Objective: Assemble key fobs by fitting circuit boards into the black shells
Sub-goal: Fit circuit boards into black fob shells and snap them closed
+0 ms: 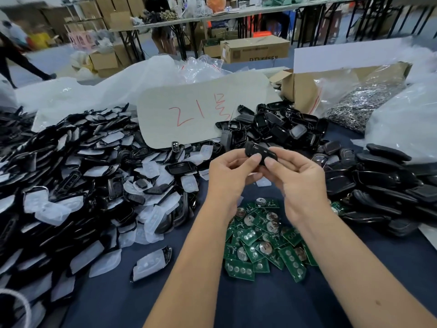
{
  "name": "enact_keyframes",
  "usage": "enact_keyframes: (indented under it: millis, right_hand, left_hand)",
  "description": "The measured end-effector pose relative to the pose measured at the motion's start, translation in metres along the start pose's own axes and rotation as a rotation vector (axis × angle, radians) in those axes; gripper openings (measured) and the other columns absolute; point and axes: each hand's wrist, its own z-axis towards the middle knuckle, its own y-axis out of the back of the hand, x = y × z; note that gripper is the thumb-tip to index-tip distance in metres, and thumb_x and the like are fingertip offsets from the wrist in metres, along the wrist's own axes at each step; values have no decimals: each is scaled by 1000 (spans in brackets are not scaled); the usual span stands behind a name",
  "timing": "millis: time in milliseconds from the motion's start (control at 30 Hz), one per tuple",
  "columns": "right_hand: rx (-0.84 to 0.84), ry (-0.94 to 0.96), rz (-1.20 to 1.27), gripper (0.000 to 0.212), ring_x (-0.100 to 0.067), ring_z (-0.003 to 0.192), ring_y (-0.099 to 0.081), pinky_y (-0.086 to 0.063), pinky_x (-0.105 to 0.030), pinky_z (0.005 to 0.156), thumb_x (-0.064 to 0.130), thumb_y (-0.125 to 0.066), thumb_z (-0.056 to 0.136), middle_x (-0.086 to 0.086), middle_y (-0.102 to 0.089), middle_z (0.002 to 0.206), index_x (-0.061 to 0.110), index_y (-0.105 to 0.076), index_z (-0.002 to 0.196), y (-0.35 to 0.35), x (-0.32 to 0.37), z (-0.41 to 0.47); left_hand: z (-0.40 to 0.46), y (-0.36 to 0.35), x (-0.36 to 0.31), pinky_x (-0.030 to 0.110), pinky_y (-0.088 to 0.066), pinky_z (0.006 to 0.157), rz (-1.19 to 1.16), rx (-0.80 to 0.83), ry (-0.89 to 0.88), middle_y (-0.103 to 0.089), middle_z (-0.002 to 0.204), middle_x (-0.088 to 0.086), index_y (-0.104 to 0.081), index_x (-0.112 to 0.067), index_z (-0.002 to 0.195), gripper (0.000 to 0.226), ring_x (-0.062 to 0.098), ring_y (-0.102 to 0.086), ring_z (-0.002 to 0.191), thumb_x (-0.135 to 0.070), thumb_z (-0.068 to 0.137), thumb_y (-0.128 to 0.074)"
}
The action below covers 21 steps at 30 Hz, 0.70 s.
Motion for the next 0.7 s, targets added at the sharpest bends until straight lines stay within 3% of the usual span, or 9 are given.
enact_keyframes:
  millis: [100, 167, 267, 400, 533, 700]
  right_hand:
    - [109, -33, -40, 22, -26, 86, -74, -63, -34, 84, 6, -79, 79, -14, -79, 93, 9, -78, 100, 7, 3, 3]
    - [157, -48, -65, 22, -22, 82, -73, -63, -30, 79, 13, -78, 76, -11, -79, 89, 10, -79, 97, 11, 5, 4]
    - [193, -55, -80, 19, -18, 75, -72, -62, -27, 70, 14, -78, 73, -11, -79, 85, 11, -80, 92, 17, 8, 7]
    - [256, -114, 13, 28, -26, 86, -77, -65, -38, 76, 9, -76, 74, -19, -79, 100, 6, -78, 102, 24, 10, 9]
    - [156, -109, 58, 33, -27, 88, -78, -65, -40, 82, 5, -76, 71, -19, -79, 101, 3, -75, 104, 22, 6, 10]
    - [93, -68, 77, 31, -23, 87, -78, -65, -33, 78, 7, -78, 68, -14, -80, 95, 7, -76, 99, 22, 6, 11]
  left_hand:
    - [-1, 6, 0, 21, -60, 66, -123, -16, 70, -78, 82, 7, -77, -5, 97, 10, 15, -75, 75, 2, 92, -71]
    - [-1, 9, -1, 20, -59, 64, -150, -6, 87, -78, 81, 5, -76, -7, 95, 12, 13, -75, 74, 3, 92, -71]
    - [1, 12, -2, 20, -60, 63, -124, 53, 92, -78, 83, 7, -80, -11, 95, 13, 13, -74, 73, -1, 91, -72]
    - [3, 15, -3, 21, -59, 62, -3, 152, 89, -76, 80, 6, -84, -17, 93, 18, 9, -68, 64, -3, 91, -73]
    - [2, 12, 3, 21, -60, 64, 32, 113, 62, -78, 81, 7, -81, -12, 98, 15, 13, -73, 70, -1, 90, -76]
    - [2, 9, 6, 24, -62, 68, 38, 92, 44, -78, 86, 13, -83, -18, 85, 23, 18, -75, 75, 4, 88, -76]
